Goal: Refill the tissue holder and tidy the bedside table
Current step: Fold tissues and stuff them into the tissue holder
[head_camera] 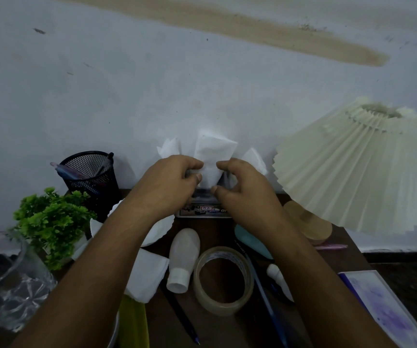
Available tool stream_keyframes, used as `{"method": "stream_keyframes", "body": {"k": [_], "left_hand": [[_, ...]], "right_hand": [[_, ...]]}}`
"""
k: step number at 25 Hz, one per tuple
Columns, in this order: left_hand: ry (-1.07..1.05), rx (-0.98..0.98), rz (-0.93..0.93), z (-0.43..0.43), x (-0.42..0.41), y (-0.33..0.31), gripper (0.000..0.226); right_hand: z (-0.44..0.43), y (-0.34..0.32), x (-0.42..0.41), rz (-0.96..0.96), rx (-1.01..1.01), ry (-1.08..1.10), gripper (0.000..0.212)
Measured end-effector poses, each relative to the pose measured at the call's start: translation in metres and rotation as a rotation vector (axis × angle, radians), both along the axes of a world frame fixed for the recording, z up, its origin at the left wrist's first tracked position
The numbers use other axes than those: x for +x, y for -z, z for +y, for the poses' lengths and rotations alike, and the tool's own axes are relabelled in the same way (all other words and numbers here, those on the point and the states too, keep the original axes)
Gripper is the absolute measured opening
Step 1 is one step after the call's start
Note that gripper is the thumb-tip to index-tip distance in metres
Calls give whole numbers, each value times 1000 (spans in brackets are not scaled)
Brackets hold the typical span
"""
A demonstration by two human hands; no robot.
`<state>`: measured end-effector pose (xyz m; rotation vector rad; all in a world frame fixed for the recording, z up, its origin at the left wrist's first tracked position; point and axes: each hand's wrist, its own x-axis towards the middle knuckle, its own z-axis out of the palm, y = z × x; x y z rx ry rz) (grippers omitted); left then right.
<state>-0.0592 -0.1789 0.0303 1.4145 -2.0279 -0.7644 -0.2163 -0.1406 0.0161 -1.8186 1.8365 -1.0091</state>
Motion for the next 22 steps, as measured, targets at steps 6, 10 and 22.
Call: {"method": "stream_keyframes", "body": {"k": [6, 10, 22], "left_hand": [[9, 45, 25, 0, 2, -2, 40], [17, 28, 13, 1, 1, -4, 41], [38, 48, -71, 4, 2, -6, 41]], "right_hand": [[-1, -3, 0, -270, 78, 1, 46], [0, -8, 1, -97, -22, 5, 60], [4, -5, 2, 65, 39, -60, 55]]}}
